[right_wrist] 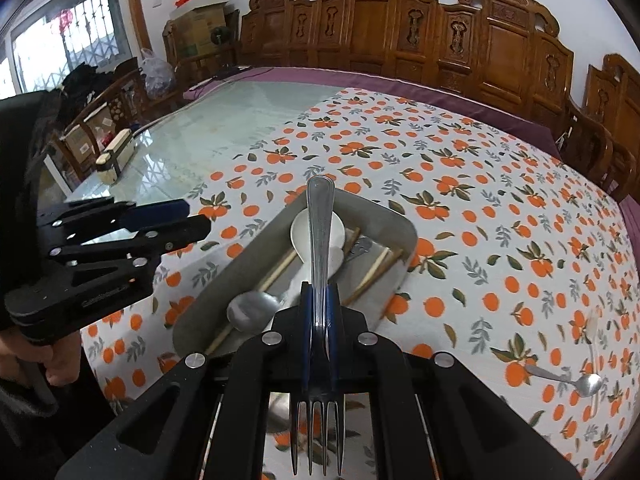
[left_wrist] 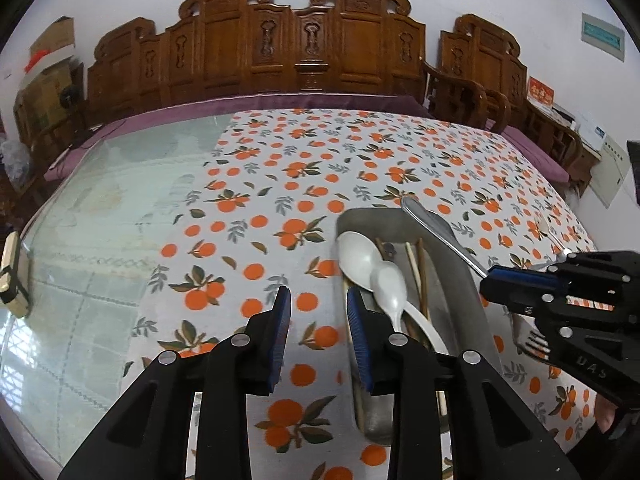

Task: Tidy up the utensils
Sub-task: 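Lower the metal fork into the grey tray and open the right tool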

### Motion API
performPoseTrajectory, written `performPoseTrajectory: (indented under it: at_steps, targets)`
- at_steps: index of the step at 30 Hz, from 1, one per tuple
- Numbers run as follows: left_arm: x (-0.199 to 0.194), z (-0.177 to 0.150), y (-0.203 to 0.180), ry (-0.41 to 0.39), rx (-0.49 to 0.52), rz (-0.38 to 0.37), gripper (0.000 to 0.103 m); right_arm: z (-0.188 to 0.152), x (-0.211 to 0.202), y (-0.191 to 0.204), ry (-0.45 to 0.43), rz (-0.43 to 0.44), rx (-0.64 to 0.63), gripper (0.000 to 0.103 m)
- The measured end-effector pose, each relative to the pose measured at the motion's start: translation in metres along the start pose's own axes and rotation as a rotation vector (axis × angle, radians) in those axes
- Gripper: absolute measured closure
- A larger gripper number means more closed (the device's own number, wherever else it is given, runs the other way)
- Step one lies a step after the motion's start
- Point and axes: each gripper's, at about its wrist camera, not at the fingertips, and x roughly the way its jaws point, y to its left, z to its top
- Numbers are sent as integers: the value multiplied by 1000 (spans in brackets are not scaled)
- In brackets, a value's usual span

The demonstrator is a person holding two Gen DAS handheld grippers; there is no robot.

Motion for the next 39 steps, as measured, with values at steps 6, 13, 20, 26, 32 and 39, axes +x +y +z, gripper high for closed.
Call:
performPoseTrajectory:
  at_steps: [6, 13, 20, 26, 32, 39]
  targets:
    - [-6, 2, 14, -19, -27, 12, 75, 7, 18, 4, -10, 29, 70, 95]
    - [-10, 3, 21, -30, -46, 10, 75, 7, 40, 5, -1, 15, 127, 95]
    - [-10, 5, 19, -32, -45, 4, 74, -1, 57, -4, 29, 45, 205, 94]
    - [-10, 4, 16, -34, -41, -4, 74, -4, 60, -7, 37, 65, 223, 94]
    - [-10, 4, 15, -33, -40, -6, 74, -3, 52, -10, 21, 48, 199, 94]
    - [-10, 4, 0, -37, -23, -24, 64, -12, -10, -49, -68, 9, 107, 94]
